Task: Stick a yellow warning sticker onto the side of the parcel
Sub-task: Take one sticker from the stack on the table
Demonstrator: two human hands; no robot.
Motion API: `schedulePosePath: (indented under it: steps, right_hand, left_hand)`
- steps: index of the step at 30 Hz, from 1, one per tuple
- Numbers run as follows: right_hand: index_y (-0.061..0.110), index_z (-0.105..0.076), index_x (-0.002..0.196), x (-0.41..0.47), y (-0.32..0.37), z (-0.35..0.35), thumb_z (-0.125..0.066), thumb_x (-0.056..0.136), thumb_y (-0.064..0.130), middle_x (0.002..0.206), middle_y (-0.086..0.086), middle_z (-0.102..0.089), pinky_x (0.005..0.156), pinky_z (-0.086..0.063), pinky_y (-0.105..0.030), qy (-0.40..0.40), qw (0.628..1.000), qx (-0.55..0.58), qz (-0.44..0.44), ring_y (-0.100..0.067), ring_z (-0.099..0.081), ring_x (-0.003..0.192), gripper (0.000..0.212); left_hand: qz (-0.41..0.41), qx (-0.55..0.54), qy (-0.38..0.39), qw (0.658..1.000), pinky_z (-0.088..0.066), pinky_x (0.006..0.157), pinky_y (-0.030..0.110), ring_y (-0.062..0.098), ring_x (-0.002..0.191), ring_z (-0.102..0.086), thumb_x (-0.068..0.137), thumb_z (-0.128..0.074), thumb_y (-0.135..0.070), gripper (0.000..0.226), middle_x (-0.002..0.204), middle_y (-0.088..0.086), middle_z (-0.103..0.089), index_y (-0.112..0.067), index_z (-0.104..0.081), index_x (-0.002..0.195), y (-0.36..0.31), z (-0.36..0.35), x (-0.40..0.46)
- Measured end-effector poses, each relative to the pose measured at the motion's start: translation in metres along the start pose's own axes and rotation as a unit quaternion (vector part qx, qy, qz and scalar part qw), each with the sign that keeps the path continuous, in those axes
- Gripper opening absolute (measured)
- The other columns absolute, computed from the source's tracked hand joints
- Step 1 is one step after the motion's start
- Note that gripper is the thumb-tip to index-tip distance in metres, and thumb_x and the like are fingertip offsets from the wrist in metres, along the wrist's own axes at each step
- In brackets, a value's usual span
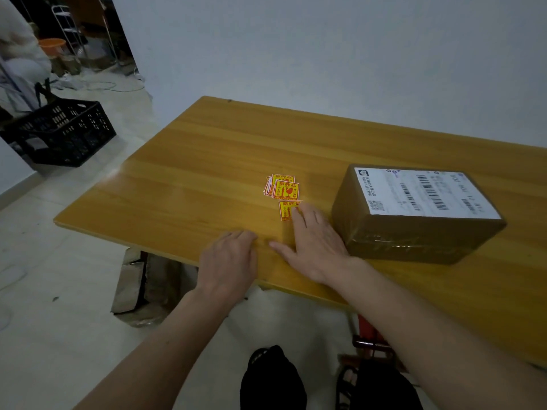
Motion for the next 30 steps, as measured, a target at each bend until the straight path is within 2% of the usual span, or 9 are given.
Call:
schedulePosePath:
  steps: [2,5,11,15,19,23,25,27,30]
  right_hand:
    - [0.007,-0.003,0.151,0.013,0.000,0.003,-0.030,0.090,0.063,0.162,-0.009,0.005,0.119,-0.006,-0.038,0.029,0.999,0.027,-0.019,-0.022,0.006,0.149,0.088]
    - [0.010,-0.005,0.152,0.019,-0.001,-0.002,-0.024,0.092,0.063,0.162,-0.006,0.002,0.121,-0.003,-0.037,0.073,0.997,0.014,-0.017,-0.020,0.004,0.149,0.082]
    - [0.012,-0.011,0.152,-0.019,-0.004,-0.009,-0.024,0.092,0.062,0.162,-0.004,-0.005,0.121,-0.006,-0.036,0.046,0.998,-0.025,0.031,-0.017,-0.003,0.149,0.079]
    - [0.011,-0.014,0.151,-0.047,-0.005,-0.013,-0.025,0.090,0.064,0.162,-0.005,-0.007,0.121,-0.005,-0.034,0.037,0.998,-0.020,0.047,-0.017,-0.005,0.149,0.082]
    - [0.011,-0.016,0.150,-0.079,-0.007,-0.018,-0.008,0.077,0.072,0.162,-0.005,-0.010,0.120,-0.003,-0.032,0.015,0.997,-0.017,0.072,-0.017,-0.007,0.149,0.096]
    - [0.008,-0.026,0.148,-0.104,-0.014,-0.024,-0.045,0.095,0.040,0.159,-0.008,-0.021,0.116,-0.001,-0.026,-0.032,0.994,-0.004,0.103,-0.020,-0.017,0.147,0.064]
    - [0.004,-0.047,0.136,-0.114,-0.016,-0.028,-0.063,0.087,0.022,0.148,-0.014,-0.043,0.113,-0.015,-0.029,-0.061,0.993,0.007,0.104,-0.026,-0.040,0.138,0.055]
    - [0.004,-0.068,0.111,-0.120,-0.018,-0.032,-0.083,0.064,0.009,0.121,-0.014,-0.068,0.100,-0.044,-0.036,-0.107,0.990,0.008,0.095,-0.027,-0.065,0.112,0.049]
    - [0.008,-0.075,0.088,-0.127,-0.017,-0.032,-0.084,0.055,0.001,0.098,-0.010,-0.076,0.076,-0.059,-0.036,-0.130,0.987,0.007,0.095,-0.026,-0.072,0.092,0.035]
  left_hand:
    - [-0.001,-0.002,0.003,1.000,-0.052,0.059,0.037,0.028,0.077,-0.065,0.080,-0.059,-0.011,0.017,0.084,0.007,-0.072,-0.013,-0.068,0.094,-0.002,0.000,-0.001]
    - [0.013,-0.013,0.008,1.000,-0.049,0.070,0.037,0.025,0.093,-0.060,0.083,-0.056,-0.015,0.023,0.099,0.005,-0.070,-0.015,-0.066,0.104,-0.002,-0.002,-0.002]
    - [0.029,-0.061,0.034,0.997,-0.038,0.096,0.035,0.024,0.114,-0.045,0.086,-0.055,-0.016,0.037,0.122,0.007,-0.058,-0.012,-0.054,0.123,-0.001,-0.005,-0.005]
    - [0.022,-0.049,0.035,0.998,-0.036,0.102,0.040,0.030,0.118,-0.043,0.083,-0.058,-0.014,0.040,0.127,0.012,-0.056,-0.008,-0.055,0.123,-0.015,-0.006,-0.016]
    - [-0.007,-0.035,0.049,0.998,-0.024,0.112,0.047,0.033,0.134,-0.029,0.073,-0.058,0.000,0.053,0.139,0.014,-0.046,-0.007,-0.053,0.125,-0.033,-0.004,-0.030]
    - [-0.026,-0.036,0.038,0.998,-0.026,0.110,0.055,0.039,0.137,-0.024,0.070,-0.056,0.008,0.054,0.140,0.021,-0.042,-0.003,-0.054,0.123,-0.048,-0.008,-0.049]
    - [-0.023,-0.042,0.030,0.998,-0.028,0.109,0.055,0.041,0.136,-0.027,0.068,-0.058,0.010,0.056,0.138,0.023,-0.045,-0.003,-0.055,0.122,-0.053,-0.011,-0.057]
    - [-0.015,-0.035,0.032,0.999,-0.027,0.110,0.053,0.039,0.136,-0.028,0.068,-0.059,0.009,0.057,0.138,0.022,-0.045,-0.004,-0.054,0.123,-0.059,-0.010,-0.064]
    - [0.004,-0.032,0.034,0.999,-0.025,0.112,0.043,0.030,0.135,-0.029,0.072,-0.057,0.004,0.057,0.141,0.013,-0.044,-0.010,-0.052,0.127,-0.073,-0.005,-0.075]
Point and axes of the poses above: each hand's wrist, its own x-axis towards the middle knuckle, its own z-axis out of the back of the hand, y = z × x, the point moved 1 cm from there along x, towards the middle knuckle
